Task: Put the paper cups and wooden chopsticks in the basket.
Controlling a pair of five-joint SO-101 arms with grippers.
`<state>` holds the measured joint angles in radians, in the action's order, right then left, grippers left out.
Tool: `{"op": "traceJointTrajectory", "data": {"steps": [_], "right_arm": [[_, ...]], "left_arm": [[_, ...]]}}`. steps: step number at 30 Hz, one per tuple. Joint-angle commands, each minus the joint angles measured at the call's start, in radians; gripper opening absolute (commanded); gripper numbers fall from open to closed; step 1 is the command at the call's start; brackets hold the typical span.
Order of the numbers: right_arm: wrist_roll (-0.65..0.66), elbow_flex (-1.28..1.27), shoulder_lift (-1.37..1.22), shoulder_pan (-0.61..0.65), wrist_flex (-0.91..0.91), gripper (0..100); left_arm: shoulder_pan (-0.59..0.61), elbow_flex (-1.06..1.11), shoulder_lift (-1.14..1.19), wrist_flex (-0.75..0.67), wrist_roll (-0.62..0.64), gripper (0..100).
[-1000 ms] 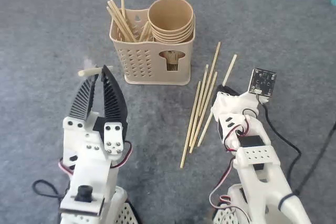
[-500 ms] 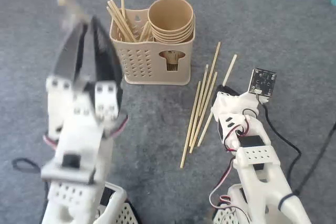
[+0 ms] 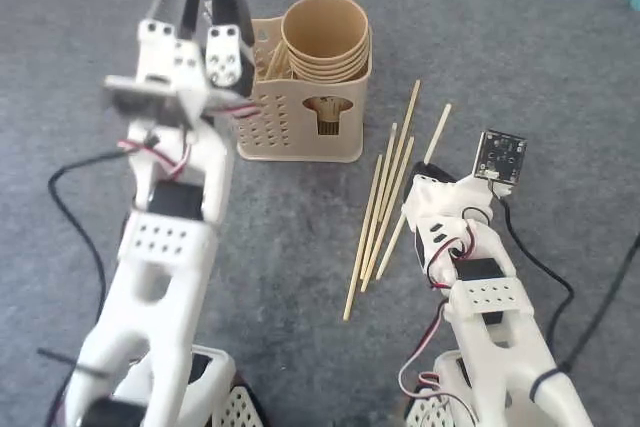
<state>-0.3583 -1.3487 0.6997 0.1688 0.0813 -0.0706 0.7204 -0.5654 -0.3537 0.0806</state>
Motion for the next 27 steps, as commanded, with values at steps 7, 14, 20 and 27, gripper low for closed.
{"op": "traceJointTrajectory", "data": {"steps": [7, 14, 20, 27], "right_arm": [[0.014, 0.009, 0.008, 0.008, -0.019, 0.8], [0.015, 0.009, 0.008, 0.008, -0.019, 0.8], [0.015, 0.009, 0.008, 0.008, -0.019, 0.8], [0.015, 0.011, 0.008, 0.008, -0.019, 0.8]], "left_arm": [[0.055, -0.117, 0.322, -0.226, 0.037, 2], [0.046, -0.048, 0.333, -0.226, 0.035, 4], [0.055, 0.027, 0.318, -0.226, 0.035, 21], [0.137, 0.042, 0.316, -0.227, 0.035, 13]]}}
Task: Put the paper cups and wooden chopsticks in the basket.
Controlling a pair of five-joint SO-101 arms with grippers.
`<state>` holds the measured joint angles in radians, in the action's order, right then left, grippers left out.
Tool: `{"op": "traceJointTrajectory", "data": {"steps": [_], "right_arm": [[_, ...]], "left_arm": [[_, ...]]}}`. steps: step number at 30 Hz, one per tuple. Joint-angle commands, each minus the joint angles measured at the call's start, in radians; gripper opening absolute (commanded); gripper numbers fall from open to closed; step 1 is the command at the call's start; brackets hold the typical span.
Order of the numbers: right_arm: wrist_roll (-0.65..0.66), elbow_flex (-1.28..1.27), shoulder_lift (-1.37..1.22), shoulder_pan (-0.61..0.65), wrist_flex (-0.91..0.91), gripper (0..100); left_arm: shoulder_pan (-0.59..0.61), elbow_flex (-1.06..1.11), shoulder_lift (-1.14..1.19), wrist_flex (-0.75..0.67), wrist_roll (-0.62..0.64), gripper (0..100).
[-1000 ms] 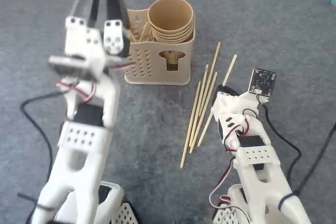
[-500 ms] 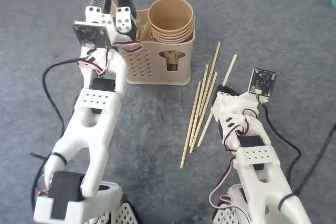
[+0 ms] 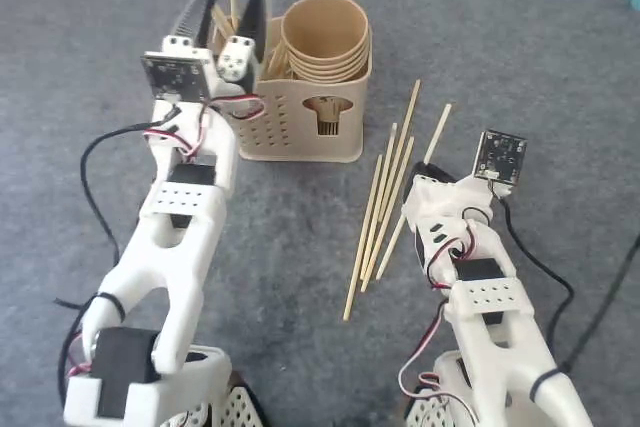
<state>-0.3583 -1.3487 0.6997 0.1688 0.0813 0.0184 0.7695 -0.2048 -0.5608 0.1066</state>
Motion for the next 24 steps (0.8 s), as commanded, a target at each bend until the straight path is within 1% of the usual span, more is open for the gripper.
{"op": "traceJointTrajectory", "data": {"steps": [1, 5, 10, 12, 14, 18, 20, 22, 24], "right_arm": [[0.015, 0.011, 0.008, 0.008, -0.019, 0.8], [0.015, 0.011, 0.008, 0.008, -0.019, 0.8], [0.015, 0.011, 0.008, 0.008, -0.019, 0.8], [0.015, 0.011, 0.008, 0.008, -0.019, 0.8], [0.015, 0.011, 0.008, 0.001, -0.019, 0.8], [0.015, 0.021, 0.010, -0.033, -0.021, 0.8], [0.015, 0.035, 0.010, -0.061, -0.019, 0.8], [0.012, 0.038, 0.015, -0.074, -0.019, 0.8], [0.014, 0.037, 0.050, -0.071, -0.018, 0.8]], "left_arm": [[0.060, -0.005, -0.052, -0.018, 0.009, 12], [0.109, 0.102, -0.164, -0.018, 0.009, 9], [0.132, 0.315, -0.428, -0.015, 0.009, 8], [0.149, 0.390, -0.555, 0.048, 0.009, 8], [0.172, 0.430, -0.687, 0.207, 0.014, 8], [0.272, 0.409, -0.913, 0.698, 0.018, 8], [0.324, 0.403, -1.002, 0.899, 0.018, 8], [0.365, 0.409, -1.071, 1.042, 0.018, 8], [0.391, 0.440, -1.125, 1.137, 0.018, 8]]}}
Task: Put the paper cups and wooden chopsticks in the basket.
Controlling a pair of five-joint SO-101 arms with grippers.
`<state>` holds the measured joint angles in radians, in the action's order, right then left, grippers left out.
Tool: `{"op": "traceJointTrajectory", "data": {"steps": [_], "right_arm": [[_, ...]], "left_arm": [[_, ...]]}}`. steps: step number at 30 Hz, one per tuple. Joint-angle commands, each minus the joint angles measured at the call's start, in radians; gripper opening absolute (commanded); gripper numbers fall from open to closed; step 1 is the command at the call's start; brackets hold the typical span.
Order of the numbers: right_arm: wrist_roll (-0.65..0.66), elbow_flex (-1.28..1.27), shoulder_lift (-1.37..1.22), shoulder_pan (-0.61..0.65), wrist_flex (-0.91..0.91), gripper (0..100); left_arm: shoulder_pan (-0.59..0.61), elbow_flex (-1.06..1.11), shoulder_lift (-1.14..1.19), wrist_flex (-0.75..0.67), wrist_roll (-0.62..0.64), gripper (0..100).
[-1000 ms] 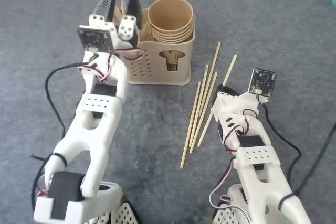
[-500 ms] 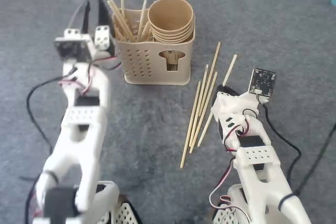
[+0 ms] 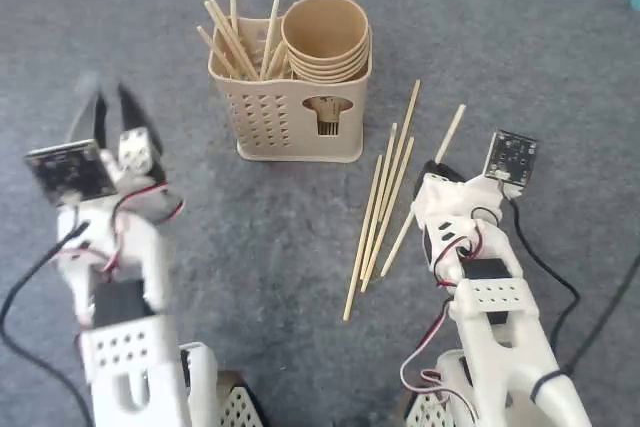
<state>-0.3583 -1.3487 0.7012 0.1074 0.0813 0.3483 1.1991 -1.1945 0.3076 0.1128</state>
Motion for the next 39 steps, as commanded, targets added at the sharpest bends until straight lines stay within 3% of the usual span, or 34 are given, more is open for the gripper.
{"op": "traceJointTrajectory", "data": {"steps": [1, 4, 11, 20, 24, 31, 39], "right_arm": [[0.014, 0.035, 0.077, -0.010, -0.012, 0.8], [0.012, 0.028, 0.213, -0.013, 0.007, 0.8], [0.029, 0.029, 0.618, -0.013, 0.091, 0.7], [0.249, 0.143, 0.958, 0.140, 0.082, 0.7], [0.385, 0.233, 0.938, 0.263, 0.065, 0.9], [0.643, 0.307, 0.685, 0.407, -0.242, 0.8], [0.735, 0.614, 0.203, 0.475, -0.390, 0.8]], "left_arm": [[0.064, 0.030, -0.152, 0.295, 0.012, 7], [0.061, 0.122, -0.178, 0.319, 0.012, 0], [0.046, 0.259, -0.178, 0.282, 0.014, 1], [-0.087, 0.361, -0.164, 0.284, 0.014, 1], [-0.100, 0.363, -0.164, 0.285, 0.014, 2], [-0.092, 0.363, -0.164, 0.288, 0.011, 2], [-0.091, 0.371, -0.164, 0.284, 0.006, 2]]}}
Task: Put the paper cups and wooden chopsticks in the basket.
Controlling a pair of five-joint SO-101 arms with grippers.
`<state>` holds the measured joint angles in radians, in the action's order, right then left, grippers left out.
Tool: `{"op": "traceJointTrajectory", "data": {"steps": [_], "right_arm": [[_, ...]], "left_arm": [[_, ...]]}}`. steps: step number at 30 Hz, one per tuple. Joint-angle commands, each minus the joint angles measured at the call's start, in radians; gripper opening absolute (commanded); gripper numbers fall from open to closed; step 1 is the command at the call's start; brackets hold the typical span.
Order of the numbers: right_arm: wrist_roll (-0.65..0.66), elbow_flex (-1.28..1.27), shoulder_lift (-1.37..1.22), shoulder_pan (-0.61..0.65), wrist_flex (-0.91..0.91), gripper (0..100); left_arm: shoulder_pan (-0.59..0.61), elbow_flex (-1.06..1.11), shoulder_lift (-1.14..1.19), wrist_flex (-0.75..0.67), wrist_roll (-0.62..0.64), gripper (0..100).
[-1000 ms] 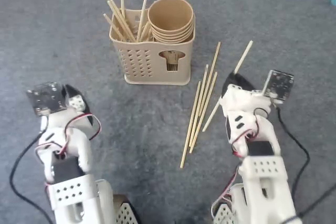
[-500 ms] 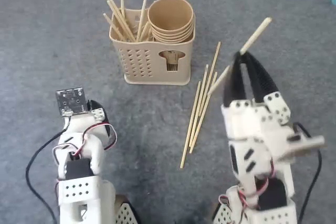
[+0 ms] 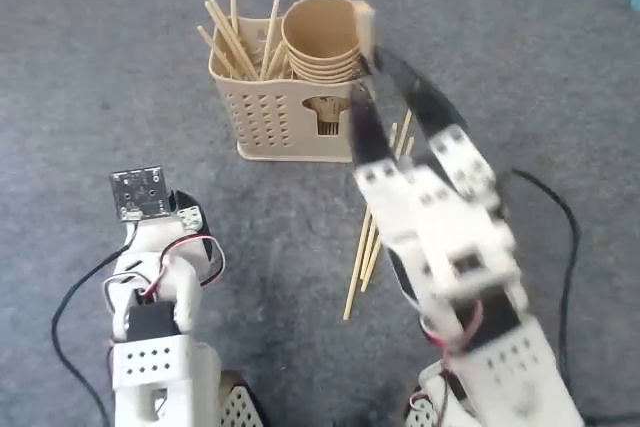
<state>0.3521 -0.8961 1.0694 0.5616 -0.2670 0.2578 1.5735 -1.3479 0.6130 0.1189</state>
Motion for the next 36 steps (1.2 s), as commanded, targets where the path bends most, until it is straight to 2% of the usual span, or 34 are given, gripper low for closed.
{"op": "traceJointTrajectory", "data": {"steps": [1, 8, 14, 20, 25, 36], "right_arm": [[0.025, 0.210, -0.225, 0.024, -0.041, 0.8], [0.017, 0.516, -0.581, 0.028, -0.041, 0.8], [0.014, 0.715, -0.802, 0.048, -0.041, 0.8], [-0.135, 0.881, -0.932, 0.065, -0.028, 0.8], [-0.141, 0.961, -1.009, 0.087, 0.082, 0.8], [-0.143, 0.973, -1.144, 0.108, 0.088, 0.9]], "left_arm": [[0.000, -0.002, -0.011, -0.023, -0.002, 2], [0.000, -0.001, -0.011, -0.029, -0.003, 2], [0.000, 0.027, -0.011, -0.112, -0.003, 2], [0.000, 0.027, -0.011, -0.110, -0.003, 5], [0.000, 0.024, -0.011, -0.072, 0.003, 15], [0.000, 0.025, -0.014, -0.072, 0.003, 15]]}}
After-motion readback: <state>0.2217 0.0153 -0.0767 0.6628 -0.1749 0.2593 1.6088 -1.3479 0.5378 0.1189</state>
